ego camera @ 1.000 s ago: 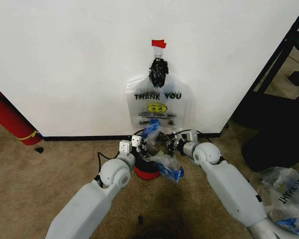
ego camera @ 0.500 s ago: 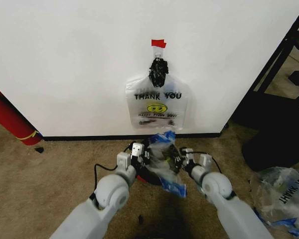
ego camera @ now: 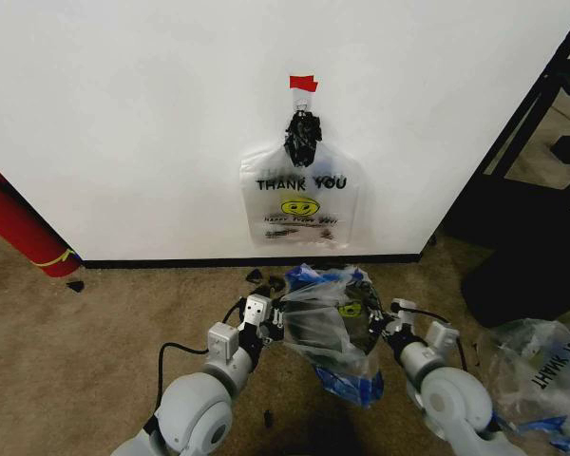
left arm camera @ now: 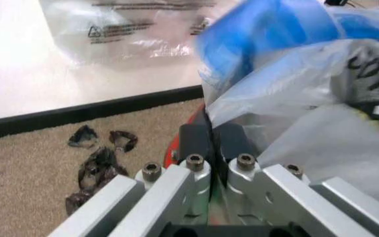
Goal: Pick up the garbage bag from the wall and place it over the trash bin.
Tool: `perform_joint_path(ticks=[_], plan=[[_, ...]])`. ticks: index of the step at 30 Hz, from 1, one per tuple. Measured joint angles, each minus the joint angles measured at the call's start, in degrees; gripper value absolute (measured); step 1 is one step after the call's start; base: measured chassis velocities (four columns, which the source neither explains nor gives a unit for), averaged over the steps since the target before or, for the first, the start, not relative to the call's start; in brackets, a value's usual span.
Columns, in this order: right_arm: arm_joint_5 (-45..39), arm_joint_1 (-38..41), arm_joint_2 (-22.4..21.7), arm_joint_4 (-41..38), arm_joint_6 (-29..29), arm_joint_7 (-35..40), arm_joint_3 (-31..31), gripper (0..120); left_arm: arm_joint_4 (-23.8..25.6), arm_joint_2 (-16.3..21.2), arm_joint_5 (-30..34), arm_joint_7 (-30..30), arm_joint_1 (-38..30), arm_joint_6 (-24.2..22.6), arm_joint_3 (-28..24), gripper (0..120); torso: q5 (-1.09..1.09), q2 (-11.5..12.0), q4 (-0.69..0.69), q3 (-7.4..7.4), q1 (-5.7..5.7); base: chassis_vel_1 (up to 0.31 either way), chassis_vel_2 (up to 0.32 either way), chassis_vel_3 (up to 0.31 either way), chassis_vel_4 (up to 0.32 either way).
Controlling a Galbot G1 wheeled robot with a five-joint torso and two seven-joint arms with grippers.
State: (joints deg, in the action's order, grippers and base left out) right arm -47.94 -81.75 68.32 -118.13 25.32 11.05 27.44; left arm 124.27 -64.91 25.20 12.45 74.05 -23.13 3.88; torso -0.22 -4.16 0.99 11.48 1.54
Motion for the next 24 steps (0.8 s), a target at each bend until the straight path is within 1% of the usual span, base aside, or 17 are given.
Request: perform_joint_path(ticks=[3, 4, 5, 7, 10, 11, 12, 15, 16, 18, 19, 21, 22, 24], plan=[[-0.42, -0.30, -0.22, -0.68, 0.33, 0.08, 0.29, 0, -0.21, -0.08, -0.84, -1.19, 0.95, 1.09, 0.20, 0, 0.00, 0.01, 0.00, 0.00, 0.00, 0.000, 0.000, 0.000, 0.000], [-0.45, -0.21, -0.22, -0.70, 0.35, 0.08, 0.31, 0, 0.03, 0.02, -1.21, -1.95, 1.47, 1.35, 0.35, 3, 0.00, 0.01, 0.00, 0.00, 0.00, 0.000, 0.000, 0.000, 0.000], [-0.45, -0.21, -0.22, -0.70, 0.35, 0.08, 0.31, 0, 0.03, 0.02, -1.21, -1.95, 1.47, 1.35, 0.35, 3, 0.00, 0.01, 0.00, 0.00, 0.00, 0.000, 0.000, 0.000, 0.000], [-0.45, 0.36, -0.13, -0.53, 0.35, 0.08, 0.34, 0, 1.23, 0.66, -2.14, -4.11, 2.73, 1.92, 0.80, 13, 0.00, 0.01, 0.00, 0.00, 0.00, 0.000, 0.000, 0.000, 0.000], [-0.45, 1.41, -0.06, 0.40, 0.35, 0.10, 0.38, 0, 2.73, 2.01, -4.17, -6.77, 4.16, 3.38, 1.51, 22, 0.01, 0.01, -0.01, 0.00, 0.00, 0.000, 0.000, 0.000, 0.000], [-0.41, 1.89, -0.11, 0.92, 0.35, 0.03, 0.38, 0, 3.31, 2.90, -5.89, -8.24, 4.77, 4.96, 1.94, 29, 0.00, 0.01, -0.01, 0.00, 0.00, 0.000, 0.000, 0.000, 0.000], [-0.41, 1.89, -0.11, 0.92, 0.35, 0.03, 0.38, 0, 3.31, 2.90, -5.89, -8.24, 4.77, 4.96, 1.94, 29, 0.00, 0.01, -0.01, 0.00, 0.00, 0.000, 0.000, 0.000, 0.000], [0.09, 2.52, -0.42, 1.69, 0.34, -0.81, 0.38, 0, 3.52, 4.93, -9.62, -11.25, 5.26, 9.55, 3.10, 41, 0.01, 0.01, -0.01, 0.00, 0.00, 0.000, 0.000, 0.000, 0.000], [0.49, 2.61, -0.61, 1.83, 0.34, -1.33, 0.38, 0, 3.21, 5.56, -10.29, -12.10, 5.10, 11.38, 3.47, 43, 0.00, 0.01, -0.01, 0.00, 0.00, 0.000, 0.000, 0.000, 0.000], [1.55, 2.72, -0.93, 1.90, 0.32, -2.32, 0.37, 0, 2.00, 6.62, -10.76, -12.90, 4.06, 14.22, 4.02, 54, 0.00, 0.01, 0.00, 0.00, 0.00, 0.000, 0.000, 0.000, 0.000], [1.55, 2.72, -0.93, 1.90, 0.32, -2.32, 0.37, 0, 2.00, 6.62, -10.76, -12.90, 4.06, 14.22, 4.02, 54, 0.00, 0.01, 0.00, 0.00, 0.00, 0.000, 0.000, 0.000, 0.000], [2.50, 2.75, -1.23, 1.91, 0.30, -3.05, 0.35, 0, 0.69, 7.16, -11.50, -13.17, 2.82, 16.08, 4.20, 59, 0.00, 0.01, 0.00, 0.00, 0.00, 0.000, 0.000, 0.000, 0.000], [3.42, 2.75, -1.50, 1.86, 0.28, -3.64, 0.32, 0, -0.89, 7.64, -13.13, -13.76, 1.58, 18.22, 4.23, 66, 0.00, 0.01, 0.00, 0.00, 0.00, 0.000, 0.000, 0.000, 0.000], [5.12, 2.64, -1.83, 1.65, 0.20, -4.49, 0.23, 0, -3.55, 8.37, -16.12, -15.68, -0.17, 22.53, 4.04, 74, 0.00, 0.01, 0.01, 0.00, 0.00, 0.000, 0.000, 0.000, 0.000]])
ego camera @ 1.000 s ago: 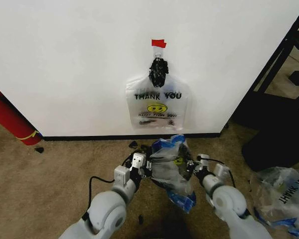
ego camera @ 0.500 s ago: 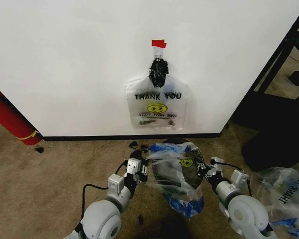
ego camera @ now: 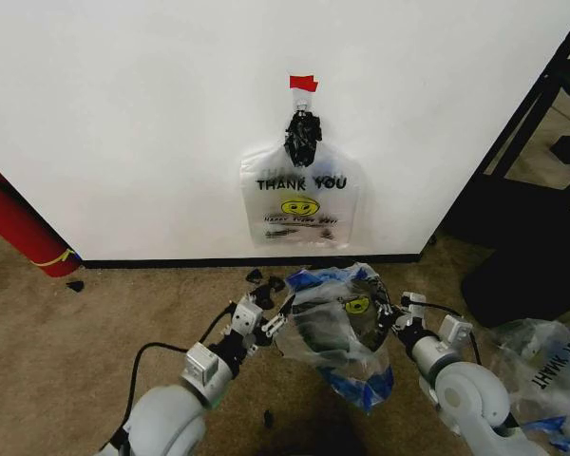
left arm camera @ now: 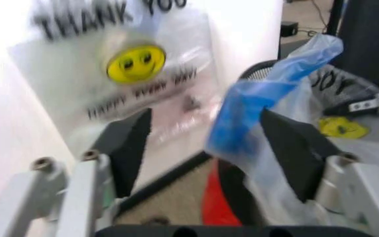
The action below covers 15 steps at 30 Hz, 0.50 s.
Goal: Pick up the garbage bag from the wall and place it over the trash bin.
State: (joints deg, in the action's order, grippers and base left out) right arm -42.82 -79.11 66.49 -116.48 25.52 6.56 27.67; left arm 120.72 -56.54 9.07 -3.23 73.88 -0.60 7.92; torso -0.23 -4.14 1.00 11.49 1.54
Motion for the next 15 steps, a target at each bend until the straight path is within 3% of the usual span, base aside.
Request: perform_joint_path(ticks=[2, 7, 15], plan=[[1.39, -0.15, -0.21, -0.40, -0.09, -0.64, -0.14, 0, -1.96, 0.53, -3.28, -2.43, -1.45, 3.29, -0.28, 83, 0.00, 0.00, 0.00, 0.00, 0.00, 0.000, 0.000, 0.000, 0.000], [3.77, -0.54, -0.30, -1.58, -0.21, -1.45, -0.47, 0, -4.11, 1.54, -8.93, -6.48, -3.69, 6.32, -0.76, 98, 0.00, 0.00, 0.00, 0.00, 0.00, 0.000, 0.000, 0.000, 0.000], [7.23, -1.81, 0.03, -3.19, -0.98, -2.49, -2.05, 0, -4.22, 1.59, -9.59, -6.73, -5.36, 6.28, -2.04, 98, 0.00, 0.00, 0.00, 0.00, 0.00, 0.000, 0.000, 0.000, 0.000]])
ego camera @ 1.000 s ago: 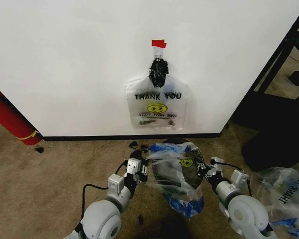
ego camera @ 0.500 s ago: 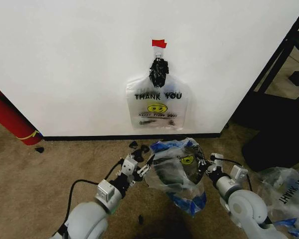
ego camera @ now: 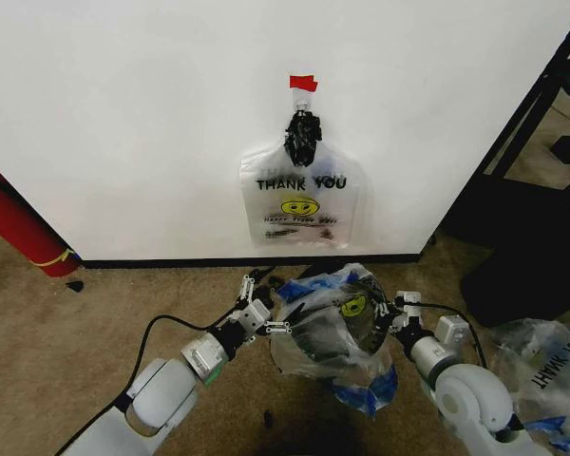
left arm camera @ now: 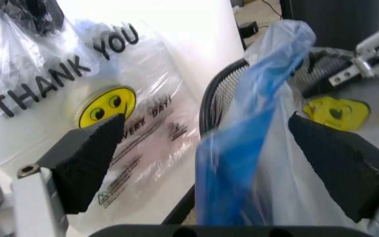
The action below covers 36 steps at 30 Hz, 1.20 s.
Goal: Pick up the garbage bag from the wall and place it over the trash bin.
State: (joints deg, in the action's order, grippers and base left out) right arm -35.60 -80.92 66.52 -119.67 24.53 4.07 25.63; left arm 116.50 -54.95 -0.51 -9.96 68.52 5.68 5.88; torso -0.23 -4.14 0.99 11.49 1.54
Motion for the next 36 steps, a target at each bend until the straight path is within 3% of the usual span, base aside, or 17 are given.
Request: perform_joint_path(ticks=[9, 23, 28, 30, 32, 36], plan=[[0.92, -0.34, 0.24, -1.20, -0.05, -0.09, -1.40, 0, -0.39, -0.32, -1.20, 0.88, -0.17, -0.28, -0.17, 88, 0.00, 0.00, 0.00, 0.00, 0.00, 0.000, 0.000, 0.000, 0.000], [1.92, -0.49, -0.16, -1.00, -0.20, -0.57, -3.45, 0, 2.04, -1.65, -0.44, 2.50, 2.32, 0.94, 0.02, 34, 0.00, 0.00, 0.00, 0.00, 0.00, 0.000, 0.000, 0.000, 0.000], [2.38, -0.76, -0.58, -0.58, -0.46, -1.01, -3.67, 0, 2.88, -1.57, 5.59, 1.72, 2.54, 1.73, 0.14, 13, 0.01, -0.01, 0.00, 0.00, 0.00, 0.000, 0.000, 0.000, 0.000], [2.38, -0.78, -0.64, -0.53, -0.47, -1.09, -3.66, 0, 2.88, -1.47, 6.69, 1.45, 2.46, 1.69, 0.14, 11, 0.01, -0.01, -0.01, 0.00, 0.00, 0.000, 0.000, 0.000, 0.000], [2.39, -0.93, -0.95, -0.43, -0.51, -1.60, -3.47, 0, 2.71, -0.94, 11.72, 0.22, 1.64, -0.09, 0.11, 0, 0.01, -0.01, 0.00, 0.00, 0.00, 0.000, 0.000, 0.000, 0.000], [2.76, -1.08, -1.73, -0.11, -1.18, -2.88, -2.81, 0, 2.35, -0.19, 18.36, -0.90, 0.25, -5.41, 0.14, 0, 0.01, -0.01, -0.01, 0.00, 0.00, 0.000, 0.000, 0.000, 0.000]])
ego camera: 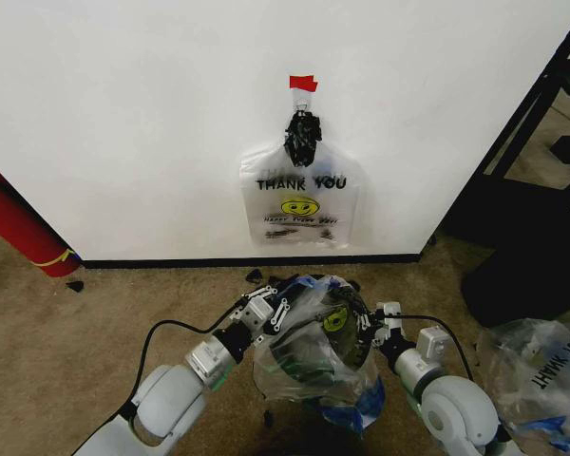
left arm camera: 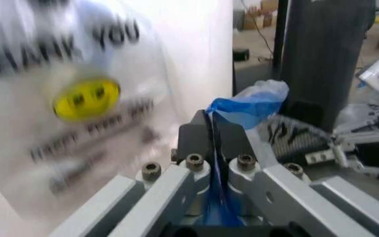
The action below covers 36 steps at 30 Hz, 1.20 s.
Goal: Pick up the garbage bag from the wall and place it over the trash bin.
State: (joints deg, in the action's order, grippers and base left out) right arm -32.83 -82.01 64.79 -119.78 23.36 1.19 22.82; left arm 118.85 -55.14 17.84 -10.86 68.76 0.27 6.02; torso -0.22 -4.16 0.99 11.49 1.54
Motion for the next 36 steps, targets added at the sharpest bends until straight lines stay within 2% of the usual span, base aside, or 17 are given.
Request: perform_joint_path(ticks=[2, 6, 11, 16, 21, 24, 27, 31, 36], plan=[[0.95, -0.10, -0.70, 0.97, -2.16, -2.86, 1.03, 0, -0.94, 0.27, 3.88, -0.09, -1.74, -3.50, 0.05, 0, 0.00, 0.00, 0.00, 0.00, 0.00, 0.000, 0.000, 0.000, 0.000], [2.72, -0.36, -1.62, 3.19, -6.77, -11.91, 4.29, 0, -2.36, 0.35, 7.93, 0.39, -4.59, -6.79, 0.07, 0, 0.00, 0.00, 0.01, 0.00, 0.00, 0.000, 0.000, 0.000, 0.000], [3.58, 0.15, -2.42, 6.28, -10.60, -19.90, 7.62, 0, -3.44, 0.34, 10.07, 0.59, -6.49, -7.84, -0.01, 0, 0.00, 0.00, 0.01, 0.00, 0.00, 0.000, 0.000, 0.000, 0.000], [0.11, 0.94, -2.54, 8.24, -11.04, -21.55, 8.85, 0, -4.99, -0.02, 10.00, -0.19, -6.71, -7.76, -0.04, 0, 0.00, 0.00, 0.00, 0.00, 0.00, 0.000, 0.000, 0.000, 0.000], [-10.44, 1.39, -1.64, 9.60, -9.35, -21.23, 9.05, 0, -8.24, -1.42, 9.32, -2.55, -7.14, -4.61, -0.06, 0, 0.00, 0.00, -0.01, 0.00, 0.00, 0.000, 0.000, 0.000, 0.000], [-12.43, 1.45, -1.32, 9.98, -9.03, -21.27, 9.08, 0, -9.51, -2.00, 9.34, -2.62, -7.82, -2.93, -0.22, 0, 0.00, 0.00, 0.00, 0.00, 0.00, 0.000, 0.000, 0.000, 0.000], [-16.46, 1.50, -0.25, 10.31, -8.47, -20.29, 9.03, 0, -11.00, -3.50, 10.49, -0.13, -8.46, 0.30, -0.83, 0, 0.00, 0.00, 0.01, 0.00, 0.00, 0.000, 0.000, 0.000, 0.000], [-17.59, 1.32, 0.94, 10.20, -8.56, -18.52, 8.60, 0, -11.63, -4.60, 12.16, 2.65, -7.93, 4.53, -1.11, 0, 0.00, 0.00, 0.01, 0.00, 0.00, 0.000, 0.000, 0.000, 0.000], [-19.00, 0.99, 3.12, 9.53, -10.08, -13.39, 7.41, 0, -10.08, -6.29, 17.44, 5.29, -4.64, 8.89, 0.42, 22, 0.00, 0.00, 0.00, 0.00, 0.00, 0.000, 0.000, 0.000, 0.000]])
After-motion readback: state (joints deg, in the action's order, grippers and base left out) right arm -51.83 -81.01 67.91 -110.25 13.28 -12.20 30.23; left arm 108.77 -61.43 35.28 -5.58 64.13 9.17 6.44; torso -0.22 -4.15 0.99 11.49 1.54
